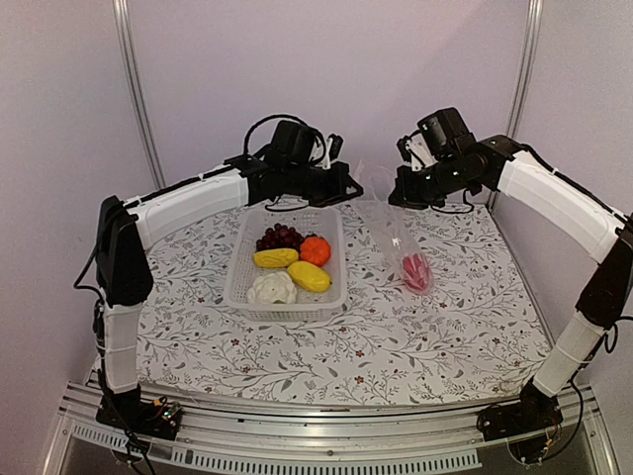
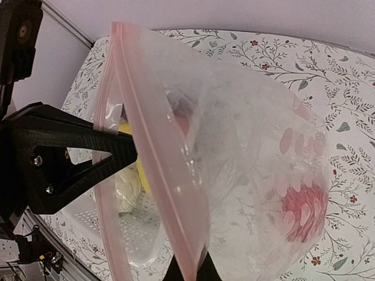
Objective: Place the food in the zip-top bag and seal the zipper
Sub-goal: Adjust the zipper food storage bag at the center of the board, then pick up the fake vegetable from the bin.
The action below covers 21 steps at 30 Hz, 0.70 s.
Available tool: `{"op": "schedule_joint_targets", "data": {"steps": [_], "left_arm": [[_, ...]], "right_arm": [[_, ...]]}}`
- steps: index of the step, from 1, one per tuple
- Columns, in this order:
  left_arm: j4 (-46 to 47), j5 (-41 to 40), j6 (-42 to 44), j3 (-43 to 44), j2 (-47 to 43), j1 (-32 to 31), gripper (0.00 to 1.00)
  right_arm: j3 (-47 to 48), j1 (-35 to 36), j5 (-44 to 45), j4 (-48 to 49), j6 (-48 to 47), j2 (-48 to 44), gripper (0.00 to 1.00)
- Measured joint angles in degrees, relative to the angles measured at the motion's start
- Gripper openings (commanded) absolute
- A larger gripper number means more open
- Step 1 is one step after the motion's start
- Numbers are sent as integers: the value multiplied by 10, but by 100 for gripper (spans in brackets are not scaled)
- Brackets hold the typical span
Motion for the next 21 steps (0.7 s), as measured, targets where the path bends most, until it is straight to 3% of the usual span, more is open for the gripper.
{"op": "schedule_joint_targets", "data": {"steps": [4, 8, 12, 15, 21], "left_arm": [[30, 22, -3, 17, 2, -3, 3], [67, 44, -11, 28, 2, -9, 54], [92, 60, -11, 26, 1, -13, 72], [83, 50, 13, 9, -11, -13, 79], [13, -18, 69, -80, -102, -5, 82]], "right_arm": [[38, -6, 55, -33, -7, 1, 0], [47, -40, 87, -50, -7, 1, 0], [48, -77, 112, -63, -14, 1, 0], [64, -105, 127, -74, -26, 1, 0], [99, -131, 155, -66, -54, -6, 0]]}}
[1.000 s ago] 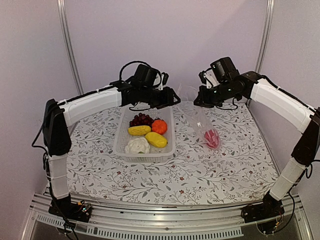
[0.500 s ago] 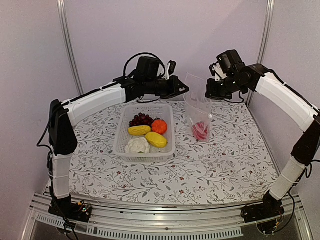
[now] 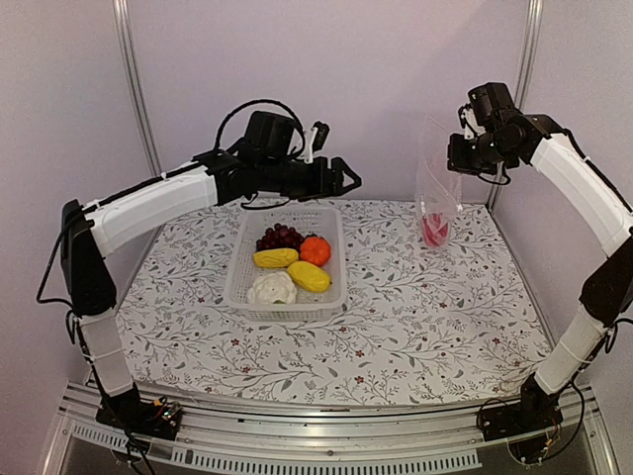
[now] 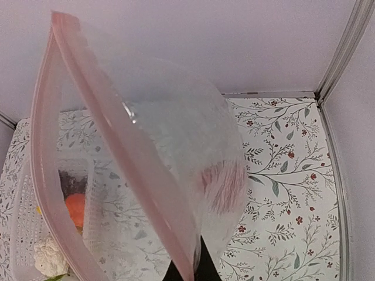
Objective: Place the food in the zip-top bag and seal the zipper
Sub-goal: Pick up the fake vegetable from the bin.
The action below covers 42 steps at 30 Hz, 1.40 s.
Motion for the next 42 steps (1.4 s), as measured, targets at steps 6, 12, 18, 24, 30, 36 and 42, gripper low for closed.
{"op": "schedule_joint_targets", "data": {"steps": [6, 12, 18, 24, 30, 36, 42], "left_arm": [[-77, -80, 34, -108, -96, 25, 99], [-134, -122, 46, -228, -116, 40, 100], [-148, -126, 36, -199, -64, 45, 94], [-135, -119, 26, -106, 37, 55, 88], [-143, -111, 15, -10, 150, 71, 88], [-161, -113, -5, 62, 222, 73, 88], [-165, -108, -18, 91, 265, 73, 73]], "right_arm": [[-95, 3, -46, 52, -3, -26, 0], [-228, 22, -127, 90, 19, -30, 0], [-243, 40, -166, 100, 26, -33, 0], [-243, 43, -189, 103, 31, -39, 0], [-242, 45, -202, 94, 32, -39, 0], [-242, 46, -204, 87, 33, -43, 0], [-242, 46, -205, 85, 33, -63, 0]]}}
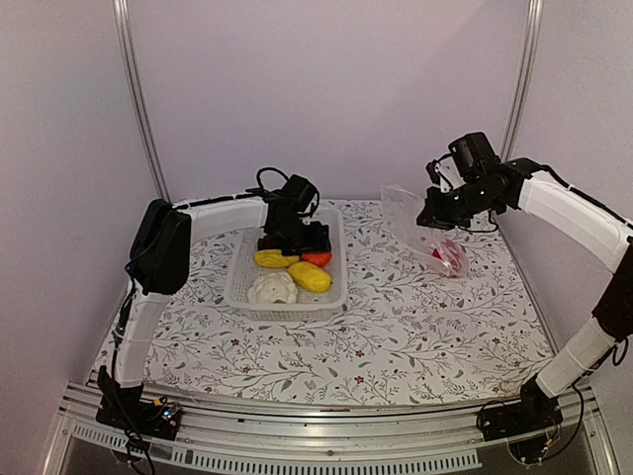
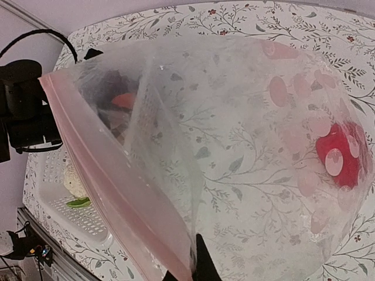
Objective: Place the food in the zip-top bag and seal the zipper
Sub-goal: Pick up the fake vegetable from the bin.
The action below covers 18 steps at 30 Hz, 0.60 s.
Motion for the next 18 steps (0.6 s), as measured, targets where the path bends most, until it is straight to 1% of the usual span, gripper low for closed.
{"op": "schedule_joint_targets", "data": {"steps": [3, 5, 11, 15, 18], "left_arm": [[0, 9, -3, 5, 1, 0, 64], [-1, 12, -4, 5, 1, 0, 61], [0, 2, 2, -10, -15, 0, 58], [-2, -8, 11, -28, -65, 0, 58], [1, -9, 16, -50, -126, 0, 58]], "right_arm": [[0, 0, 0, 0, 0, -8, 0], [0, 0, 0, 0, 0, -10, 0], [-4, 0, 0, 1, 2, -14, 0], [-13, 0, 0, 3, 6, -14, 0], [-19, 0, 0, 3, 6, -14, 0]]}}
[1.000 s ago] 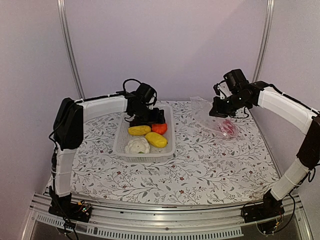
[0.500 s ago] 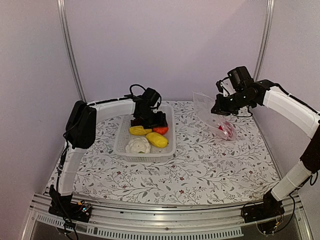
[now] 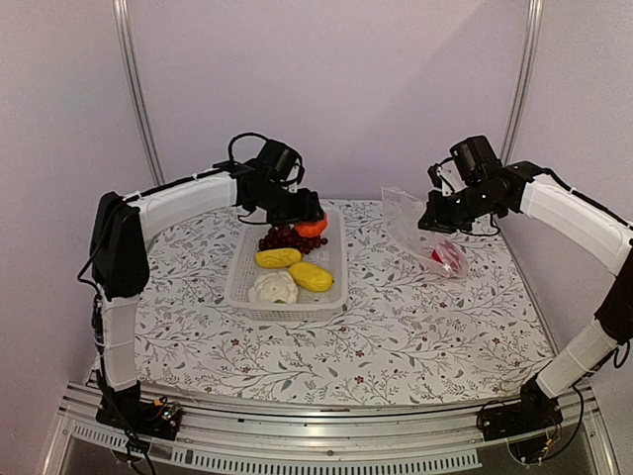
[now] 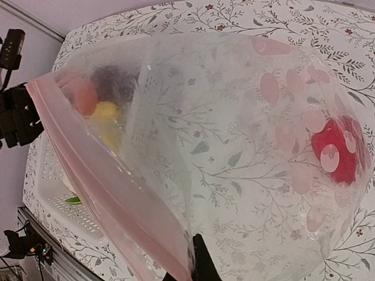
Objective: Place the food in the zip-top bag and seal the zipper
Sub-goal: Pick up the fake vegetable from the bin, then place the fake vegetable in the zipper food storage bag.
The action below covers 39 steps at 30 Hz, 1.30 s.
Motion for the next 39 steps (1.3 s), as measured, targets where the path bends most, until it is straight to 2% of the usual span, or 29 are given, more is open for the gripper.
{"op": "schedule_joint_targets", "data": {"steps": [7, 12, 15, 19, 26, 35, 37, 39], "left_arm": [[97, 55, 3, -80, -158, -6, 56], [213, 126, 18, -111, -208, -45, 53], [269, 167, 19, -111, -208, -73, 51], [296, 197, 19, -94, -184, -97, 49], [277, 177, 26, -52, -110, -116, 48], [201, 87, 25, 5, -63, -119, 93], [191, 66, 26, 16, -63, -119, 99], [185, 52, 28, 32, -63, -119, 100]], "right_arm": [[0, 12, -2, 2, 2, 0, 0], [23, 24, -9, 2, 7, 13, 0], [47, 29, -14, 3, 11, 29, 0], [70, 34, -22, 3, 19, 40, 0], [99, 35, -36, 0, 32, 46, 0], [116, 36, -39, -16, 46, 43, 0], [116, 36, -40, -19, 47, 42, 0], [116, 37, -40, -21, 50, 41, 0]]}}
